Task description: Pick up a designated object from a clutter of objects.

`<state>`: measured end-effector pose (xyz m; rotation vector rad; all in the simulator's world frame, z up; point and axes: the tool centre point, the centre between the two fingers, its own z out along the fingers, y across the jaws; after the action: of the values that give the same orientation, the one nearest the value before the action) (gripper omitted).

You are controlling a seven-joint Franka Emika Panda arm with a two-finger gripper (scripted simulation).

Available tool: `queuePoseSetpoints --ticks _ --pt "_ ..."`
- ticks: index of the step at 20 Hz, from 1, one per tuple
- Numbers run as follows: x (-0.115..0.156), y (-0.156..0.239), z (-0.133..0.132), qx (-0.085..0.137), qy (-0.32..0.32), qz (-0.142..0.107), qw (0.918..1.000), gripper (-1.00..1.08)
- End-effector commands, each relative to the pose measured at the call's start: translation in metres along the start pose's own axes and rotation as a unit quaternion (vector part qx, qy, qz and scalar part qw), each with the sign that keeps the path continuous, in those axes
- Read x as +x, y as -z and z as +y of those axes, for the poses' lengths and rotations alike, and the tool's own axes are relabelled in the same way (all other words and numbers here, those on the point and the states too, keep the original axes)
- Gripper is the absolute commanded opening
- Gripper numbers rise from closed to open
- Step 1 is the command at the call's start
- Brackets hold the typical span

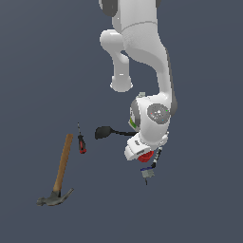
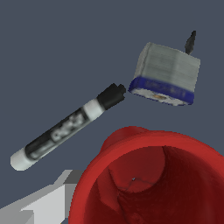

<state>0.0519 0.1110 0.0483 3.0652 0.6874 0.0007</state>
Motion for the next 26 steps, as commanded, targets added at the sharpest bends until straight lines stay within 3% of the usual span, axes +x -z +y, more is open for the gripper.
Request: queuePoseSetpoints --ticks 1,15,26 --pt "0.0 -0.001 -0.001 0.0 0.0 0.0 1.0 -1.0" --pt "-0.001 0.01 -0.001 0.0 0.0 0.0 1.0 -1.0" --pt "-0.006 0.083 -0.008 0.0 0.0 0.0 1.0 -1.0"
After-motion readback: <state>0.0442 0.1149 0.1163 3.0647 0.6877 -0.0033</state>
